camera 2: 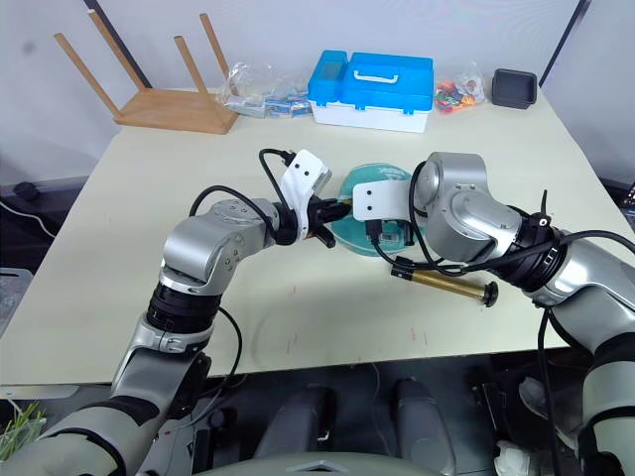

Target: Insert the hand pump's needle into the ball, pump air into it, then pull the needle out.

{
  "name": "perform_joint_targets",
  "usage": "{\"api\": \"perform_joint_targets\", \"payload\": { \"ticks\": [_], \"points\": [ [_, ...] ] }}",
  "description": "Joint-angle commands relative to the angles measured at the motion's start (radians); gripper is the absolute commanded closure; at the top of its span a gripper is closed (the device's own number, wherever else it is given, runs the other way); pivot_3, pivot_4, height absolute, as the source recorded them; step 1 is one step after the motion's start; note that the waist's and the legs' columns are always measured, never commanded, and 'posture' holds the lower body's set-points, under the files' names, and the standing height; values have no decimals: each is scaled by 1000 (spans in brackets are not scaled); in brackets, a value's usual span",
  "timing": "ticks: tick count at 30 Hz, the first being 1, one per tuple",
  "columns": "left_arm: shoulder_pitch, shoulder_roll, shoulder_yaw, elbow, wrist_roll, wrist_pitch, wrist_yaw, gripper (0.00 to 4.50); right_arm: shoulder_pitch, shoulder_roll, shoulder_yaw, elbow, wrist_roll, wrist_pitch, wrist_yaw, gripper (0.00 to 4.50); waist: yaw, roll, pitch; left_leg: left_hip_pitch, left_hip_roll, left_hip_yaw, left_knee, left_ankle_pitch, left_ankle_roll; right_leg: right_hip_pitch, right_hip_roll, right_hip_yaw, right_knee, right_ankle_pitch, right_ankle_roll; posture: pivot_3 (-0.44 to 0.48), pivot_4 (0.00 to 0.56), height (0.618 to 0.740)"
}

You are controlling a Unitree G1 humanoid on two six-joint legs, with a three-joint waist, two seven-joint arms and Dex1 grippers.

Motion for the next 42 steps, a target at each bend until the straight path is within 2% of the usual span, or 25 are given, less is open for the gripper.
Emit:
{"api": "perform_joint_targets", "payload": {
  "ticks": [1, 13, 17, 22, 42],
  "points": [
    [15, 7, -17, -29, 1, 7, -3, 4500, 13, 19, -23, 11, -20, -16, 0, 4076, -1, 0, 0, 0, 0, 0, 0, 0, 0, 0, 0, 0, 0, 0, 0, 0, 150, 740],
    [55, -3, -27, -44, -17, -32, -23, 4500, 53, 203, -97, 152, 33, -77, 1, 4076, -15, -5, -6, 7, 1, 1, -2, -1, 1, 3, 2, 3, 1, 1, -2, 0, 150, 740],
    [77, 1, -26, -46, -15, -45, -23, 4500, 66, 256, -134, 216, 43, -107, 8, 4076, -29, -9, -8, 27, 2, 4, -13, -1, 2, 18, 2, 6, -3, 0, -2, 0, 150, 740],
    [103, -7, -10, -55, -20, -51, -19, 4500, 70, 312, -157, 279, 38, -152, 19, 4076, -37, -10, -9, 36, 3, 4, -15, -2, 2, 25, 4, 6, -4, -1, -4, 0, 150, 740],
    [164, -37, -19, -39, 7, -115, -19, 4500, 55, 408, -201, 304, 32, -237, 67, 4089, -42, -11, -12, 39, 10, 4, -16, -2, 2, 26, 11, 6, -3, -2, -9, 0, 150, 740]
  ]
}}
